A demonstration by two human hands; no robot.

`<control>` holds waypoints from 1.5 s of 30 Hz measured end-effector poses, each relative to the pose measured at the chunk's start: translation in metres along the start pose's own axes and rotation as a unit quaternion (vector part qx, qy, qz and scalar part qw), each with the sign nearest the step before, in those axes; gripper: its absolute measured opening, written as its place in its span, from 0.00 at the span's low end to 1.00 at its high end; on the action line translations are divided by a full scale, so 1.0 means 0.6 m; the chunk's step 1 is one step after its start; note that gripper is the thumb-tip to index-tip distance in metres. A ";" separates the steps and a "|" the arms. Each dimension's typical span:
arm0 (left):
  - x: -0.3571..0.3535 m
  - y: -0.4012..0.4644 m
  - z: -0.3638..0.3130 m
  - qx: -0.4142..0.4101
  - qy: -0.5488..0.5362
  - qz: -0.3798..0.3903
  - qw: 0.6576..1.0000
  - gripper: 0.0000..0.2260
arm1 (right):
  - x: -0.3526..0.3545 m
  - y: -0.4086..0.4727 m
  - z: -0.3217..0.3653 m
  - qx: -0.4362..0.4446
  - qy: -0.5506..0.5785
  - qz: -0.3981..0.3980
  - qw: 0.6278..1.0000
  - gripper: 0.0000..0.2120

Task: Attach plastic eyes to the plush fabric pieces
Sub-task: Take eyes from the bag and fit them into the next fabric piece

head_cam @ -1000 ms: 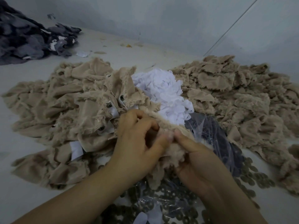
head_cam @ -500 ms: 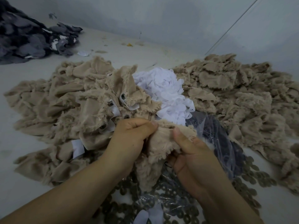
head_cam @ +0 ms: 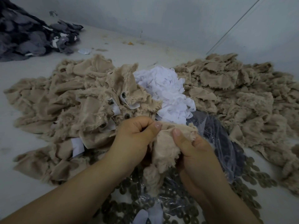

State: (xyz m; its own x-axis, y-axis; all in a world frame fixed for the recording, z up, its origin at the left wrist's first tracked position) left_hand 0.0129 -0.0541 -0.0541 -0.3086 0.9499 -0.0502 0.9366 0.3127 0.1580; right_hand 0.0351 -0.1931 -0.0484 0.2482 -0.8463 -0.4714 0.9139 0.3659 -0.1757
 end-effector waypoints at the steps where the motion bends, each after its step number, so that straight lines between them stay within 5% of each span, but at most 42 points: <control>1: -0.002 0.000 0.001 0.012 -0.027 0.006 1.000 0.17 | 0.000 0.001 -0.001 0.001 0.008 -0.003 1.000 0.19; 16: -0.016 -0.010 0.001 -0.063 0.039 0.038 0.997 0.13 | -0.006 -0.005 -0.003 -0.090 0.085 0.032 0.992 0.20; 27: -0.015 -0.007 0.010 -0.003 -0.040 0.056 0.998 0.13 | -0.005 -0.003 -0.005 -0.188 0.131 0.025 0.973 0.22; 31: -0.010 -0.003 0.010 -0.018 -0.011 0.059 0.998 0.11 | 0.001 -0.004 0.004 -0.154 0.077 0.028 0.985 0.20; 33: -0.008 -0.001 0.014 -0.011 -0.016 0.050 0.999 0.11 | 0.008 -0.004 0.020 -0.070 -0.116 -0.004 0.991 0.14; 34: -0.007 0.000 0.016 -0.007 -0.020 0.046 0.999 0.11 | 0.018 0.000 0.030 0.001 -0.275 -0.028 0.961 0.15; 37: -0.008 0.000 0.021 -0.007 -0.015 0.051 0.999 0.12 | 0.063 0.022 0.061 0.165 -0.622 -0.131 0.754 0.17; 41: -0.012 0.002 0.027 -0.001 -0.009 0.050 0.999 0.12 | 0.127 0.065 0.077 0.023 -0.832 -0.129 0.539 0.06; 43: -0.013 0.003 0.030 0.001 -0.010 0.048 0.999 0.11 | 0.144 0.072 0.070 -0.028 -0.864 -0.098 0.492 0.07; 45: -0.013 0.004 0.031 0.003 -0.010 0.047 0.999 0.11 | 0.147 0.074 0.064 -0.020 -0.860 -0.087 0.503 0.05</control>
State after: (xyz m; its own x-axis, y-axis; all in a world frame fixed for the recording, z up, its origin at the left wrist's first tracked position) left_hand 0.0206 -0.0608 -0.0719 -0.2151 0.9750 -0.0559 0.9625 0.2214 0.1570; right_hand 0.1100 -0.2665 -0.0648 0.1086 0.0630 0.9921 0.9710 0.2072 -0.1194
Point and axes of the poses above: each hand's wrist, its own y-axis towards the middle knuckle, its own x-axis out of the back of the hand, z = x × y, the point moved 1 cm from there along y, towards the middle knuckle
